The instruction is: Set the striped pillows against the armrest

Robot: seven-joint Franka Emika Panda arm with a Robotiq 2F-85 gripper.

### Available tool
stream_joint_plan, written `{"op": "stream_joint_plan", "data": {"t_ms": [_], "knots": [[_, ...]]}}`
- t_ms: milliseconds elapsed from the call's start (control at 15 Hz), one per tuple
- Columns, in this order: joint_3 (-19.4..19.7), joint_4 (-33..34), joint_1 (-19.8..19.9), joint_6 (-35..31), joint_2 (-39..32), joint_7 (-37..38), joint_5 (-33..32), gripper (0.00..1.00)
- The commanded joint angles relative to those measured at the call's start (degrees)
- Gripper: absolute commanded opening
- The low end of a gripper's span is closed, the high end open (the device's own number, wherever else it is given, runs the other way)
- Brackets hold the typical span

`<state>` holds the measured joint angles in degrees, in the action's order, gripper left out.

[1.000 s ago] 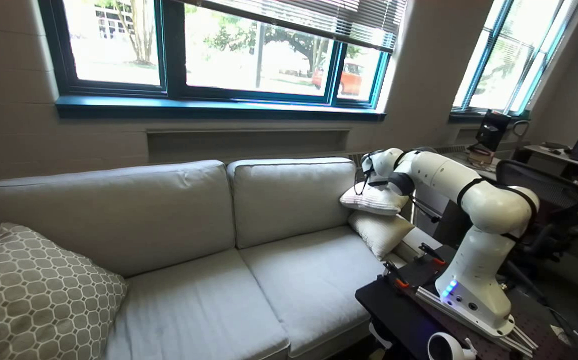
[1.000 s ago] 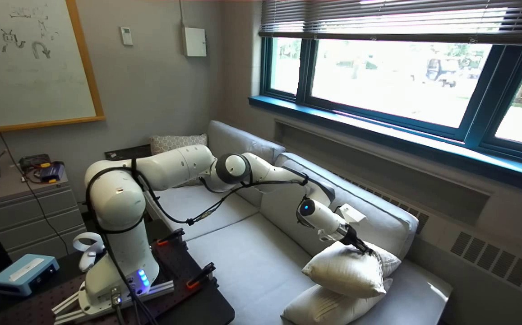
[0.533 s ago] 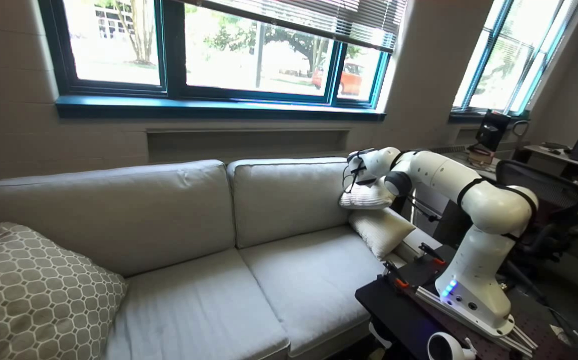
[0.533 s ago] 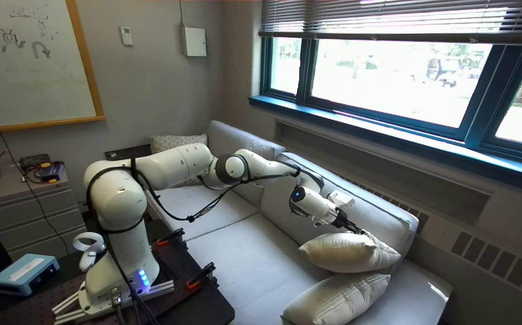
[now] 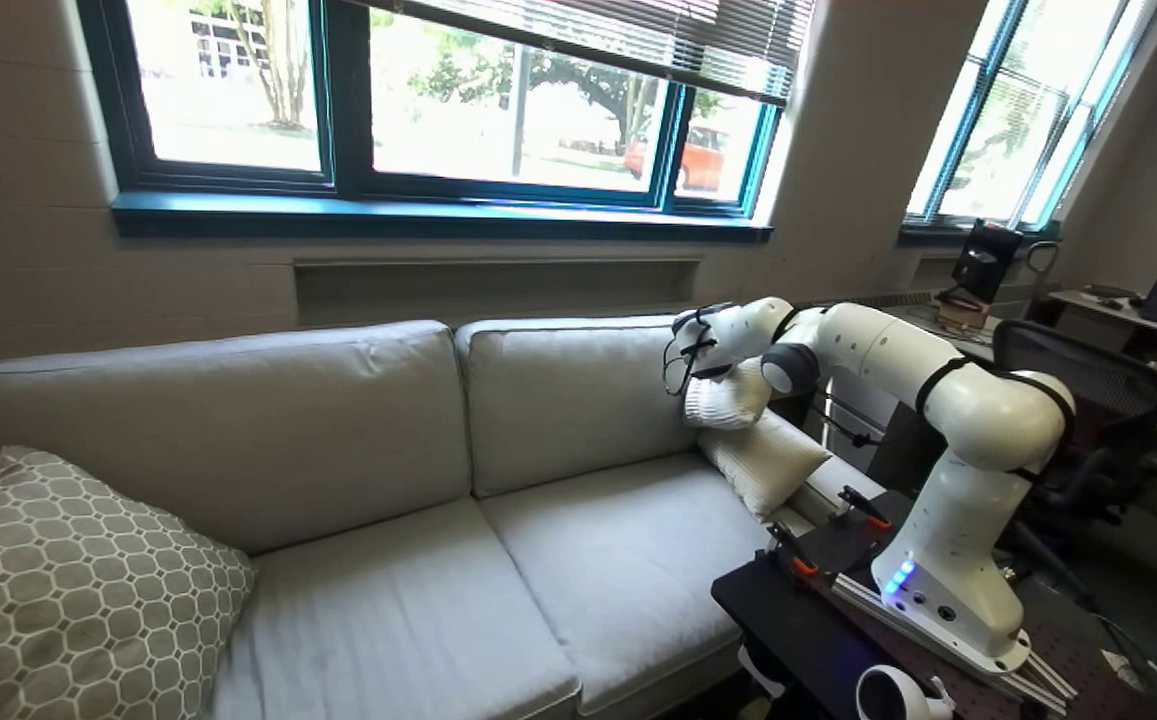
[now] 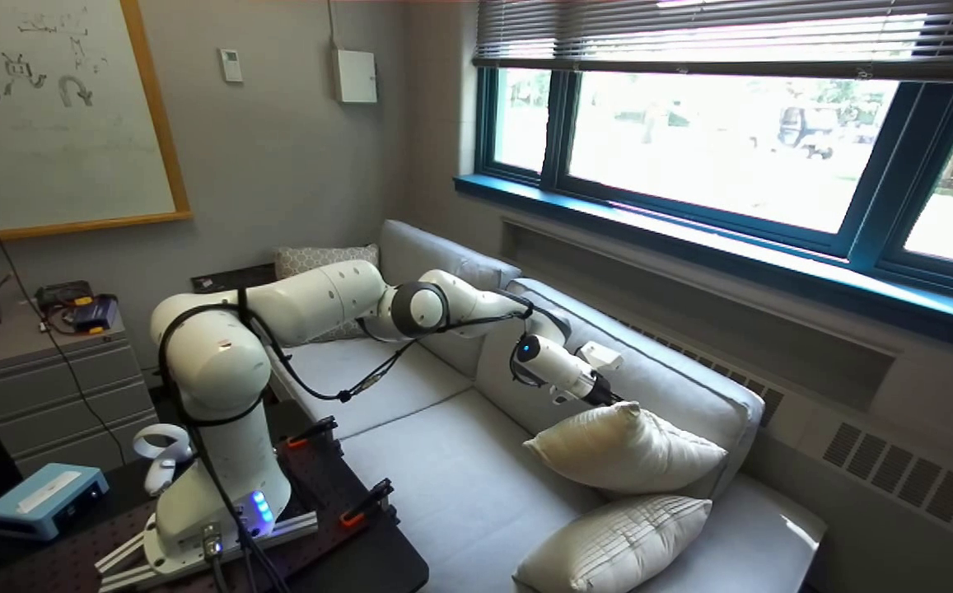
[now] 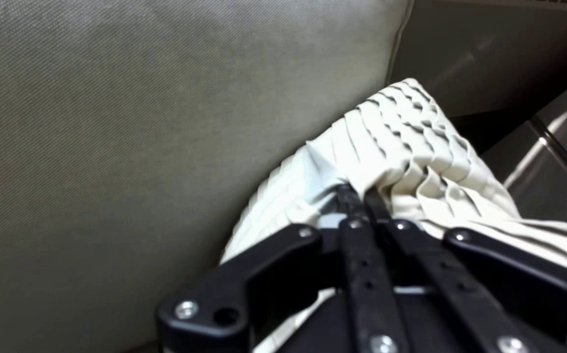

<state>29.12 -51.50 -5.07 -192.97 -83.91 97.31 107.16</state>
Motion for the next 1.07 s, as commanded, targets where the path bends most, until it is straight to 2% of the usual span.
{"op": "stream_joint_plan", "data": {"t_ms": [0, 267, 533, 800, 1000], "knots": [[-4.92, 1.74, 1.83, 1.58, -0.02, 0.43, -1.50, 0.01], [-7.04, 4.51, 1.31, 2.59, -0.02, -0.86, -1.80, 0.01], [-7.57, 10.89, -0.12, 3.30, 0.05, -5.18, -1.43, 0.01], [-8.21, 17.74, -1.25, 3.41, -0.48, -12.31, 0.13, 0.01], [-11.27, 25.37, 0.57, 5.57, -1.31, -21.26, 3.23, 0.01]]}}
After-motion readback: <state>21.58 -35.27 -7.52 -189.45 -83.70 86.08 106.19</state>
